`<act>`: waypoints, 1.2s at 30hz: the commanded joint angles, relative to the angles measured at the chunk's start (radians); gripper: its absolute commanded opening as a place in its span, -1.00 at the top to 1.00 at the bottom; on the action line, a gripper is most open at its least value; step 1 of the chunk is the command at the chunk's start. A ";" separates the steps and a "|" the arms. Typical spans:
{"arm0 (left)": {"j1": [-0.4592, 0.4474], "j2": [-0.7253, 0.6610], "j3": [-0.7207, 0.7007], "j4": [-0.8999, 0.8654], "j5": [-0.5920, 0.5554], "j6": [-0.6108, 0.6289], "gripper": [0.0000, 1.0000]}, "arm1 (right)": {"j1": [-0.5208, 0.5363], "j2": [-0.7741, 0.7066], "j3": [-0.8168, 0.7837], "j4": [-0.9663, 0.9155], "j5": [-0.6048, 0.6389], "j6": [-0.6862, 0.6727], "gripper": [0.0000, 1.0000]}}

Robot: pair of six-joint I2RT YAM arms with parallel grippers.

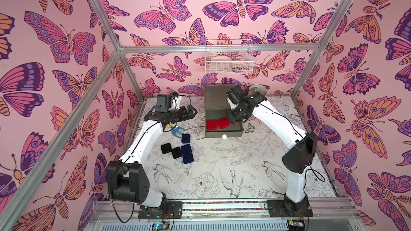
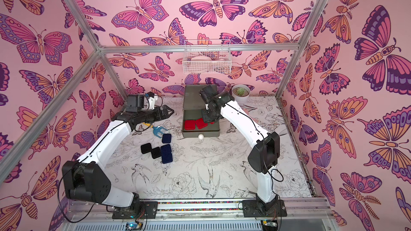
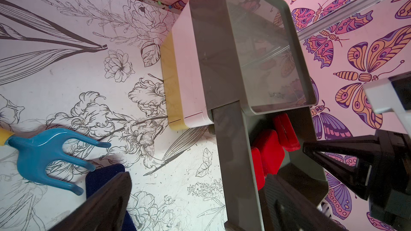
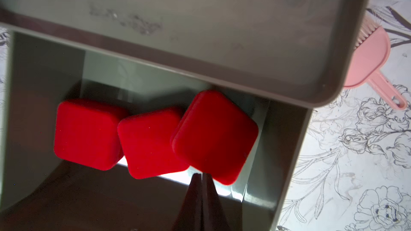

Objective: Place the brooch boxes into the drawer by color
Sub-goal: Adjust the brooch box in the drawer.

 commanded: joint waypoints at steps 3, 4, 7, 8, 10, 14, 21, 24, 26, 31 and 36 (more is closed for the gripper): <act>0.006 -0.015 0.004 -0.025 0.003 0.019 -1.00 | 0.003 0.007 0.027 -0.032 0.005 0.025 0.89; 0.006 -0.012 0.007 -0.024 0.005 0.021 -1.00 | 0.002 0.011 0.028 -0.025 0.000 0.022 0.89; 0.006 -0.008 0.015 -0.029 0.009 0.022 -1.00 | 0.003 0.035 0.060 -0.040 -0.023 0.024 0.89; 0.006 -0.008 0.018 -0.031 0.007 0.024 -1.00 | 0.003 0.039 0.073 -0.047 -0.033 0.023 0.89; 0.006 -0.009 0.017 -0.030 0.001 0.023 -1.00 | 0.003 0.044 0.080 -0.044 -0.054 0.024 0.89; 0.007 0.001 0.022 -0.031 0.004 0.022 -1.00 | 0.002 0.038 0.059 -0.006 -0.072 0.027 0.89; 0.005 0.021 0.045 -0.032 0.013 0.023 -1.00 | 0.002 0.046 0.054 0.010 -0.088 0.032 0.88; 0.006 0.025 0.051 -0.032 0.009 0.017 -1.00 | -0.002 0.067 0.049 0.008 -0.060 0.032 0.88; 0.006 0.024 0.052 -0.032 0.007 0.012 -1.00 | -0.012 0.079 0.054 0.005 -0.040 0.030 0.88; 0.006 0.011 0.038 -0.032 0.006 0.022 -1.00 | -0.034 0.090 0.084 0.017 0.011 -0.014 0.88; 0.007 0.001 0.023 -0.034 -0.002 0.023 -1.00 | -0.053 0.128 0.161 -0.021 0.016 -0.043 0.88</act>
